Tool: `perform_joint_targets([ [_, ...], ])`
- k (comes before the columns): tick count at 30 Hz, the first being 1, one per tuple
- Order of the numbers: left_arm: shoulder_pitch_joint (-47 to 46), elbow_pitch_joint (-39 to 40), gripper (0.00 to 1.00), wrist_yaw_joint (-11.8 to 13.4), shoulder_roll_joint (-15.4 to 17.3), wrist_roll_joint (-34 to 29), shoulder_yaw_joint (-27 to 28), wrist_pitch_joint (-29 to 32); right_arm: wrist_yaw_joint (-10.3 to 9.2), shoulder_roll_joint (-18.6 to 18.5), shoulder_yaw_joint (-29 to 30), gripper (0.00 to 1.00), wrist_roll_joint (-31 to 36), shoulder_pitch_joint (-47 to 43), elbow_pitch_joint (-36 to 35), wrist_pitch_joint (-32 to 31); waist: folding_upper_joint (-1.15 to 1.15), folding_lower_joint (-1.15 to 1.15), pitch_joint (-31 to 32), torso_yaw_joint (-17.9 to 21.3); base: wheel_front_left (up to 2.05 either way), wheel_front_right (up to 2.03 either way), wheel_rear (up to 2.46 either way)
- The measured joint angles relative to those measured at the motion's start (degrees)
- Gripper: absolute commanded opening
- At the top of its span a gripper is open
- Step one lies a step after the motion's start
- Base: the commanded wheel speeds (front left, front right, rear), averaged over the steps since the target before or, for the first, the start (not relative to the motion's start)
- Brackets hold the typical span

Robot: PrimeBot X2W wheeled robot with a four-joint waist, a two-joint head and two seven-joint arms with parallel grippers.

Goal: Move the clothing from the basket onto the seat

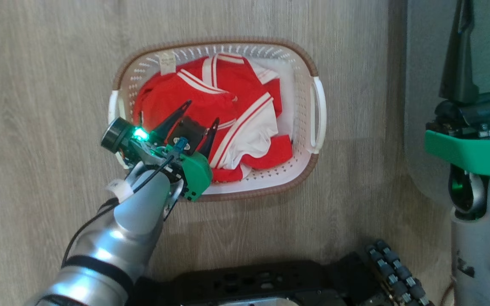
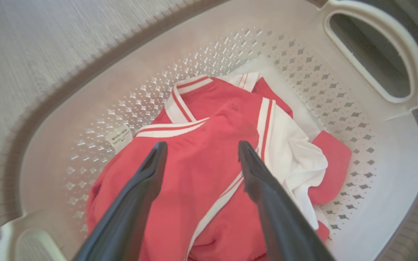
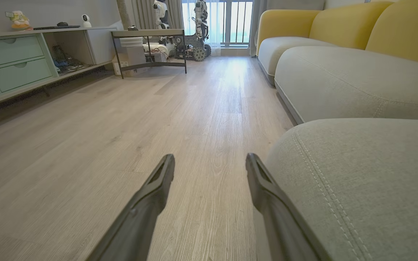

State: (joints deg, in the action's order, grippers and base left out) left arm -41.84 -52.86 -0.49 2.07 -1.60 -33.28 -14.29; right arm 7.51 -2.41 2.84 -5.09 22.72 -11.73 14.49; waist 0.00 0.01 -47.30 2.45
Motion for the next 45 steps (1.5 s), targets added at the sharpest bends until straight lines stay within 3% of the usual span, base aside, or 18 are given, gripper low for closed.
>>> perform_joint_targets([
  [18, -11.31, -13.21, 1.0, 1.58, -0.03, 0.74, -7.68, 0.13, 0.0, -0.05, -2.18, 1.0, -2.14, 0.84, -2.22, 0.16, 0.0, -0.01, -6.1, 4.33, 0.0, 0.0, 0.0],
  [19, -11.38, -13.73, 0.82, 1.51, -0.03, 1.25, -8.21, 0.19, 0.0, -0.07, -2.24, 1.0, -2.15, 1.11, -2.2, 0.16, 0.0, -0.01, -6.16, 4.5, 0.0, 0.0, 0.0],
  [20, -11.39, -14.02, 0.43, 1.51, -0.02, 1.7, -8.68, 0.37, 0.0, -0.07, -2.26, 1.0, -2.3, 1.41, -2.2, 0.16, 0.0, -0.01, -6.19, 4.63, 0.0, 0.0, 0.0],
  [21, -11.39, -14.08, 0.16, 1.49, -0.03, 2.16, -8.94, 0.66, 0.0, -0.07, -2.31, 1.0, -2.57, 1.59, -2.2, 0.16, 0.0, -0.01, -6.16, 4.72, 0.0, 0.0, 0.0],
  [22, -11.39, -14.07, 0.0, 1.46, -0.03, 2.63, -9.23, 0.66, 0.0, -0.07, -2.31, 1.0, -2.57, 1.62, -2.14, 0.16, 0.0, -0.01, -6.09, 4.77, 0.0, 0.0, 0.0],
  [34, -8.63, -9.51, 0.0, 1.05, 0.07, 8.81, -12.93, 0.02, 0.0, -0.07, -2.55, 1.0, -2.6, 1.45, 1.82, 0.16, 0.0, -0.01, -0.38, 3.87, 0.0, 0.0, 0.0],
  [45, 1.66, 6.21, 0.0, 1.55, 0.16, 14.03, -9.72, 0.01, 0.0, -0.08, -2.48, 1.0, -1.86, -4.43, 10.61, 0.16, 0.01, -0.02, 13.44, 2.06, 0.0, 0.0, 0.0],
])
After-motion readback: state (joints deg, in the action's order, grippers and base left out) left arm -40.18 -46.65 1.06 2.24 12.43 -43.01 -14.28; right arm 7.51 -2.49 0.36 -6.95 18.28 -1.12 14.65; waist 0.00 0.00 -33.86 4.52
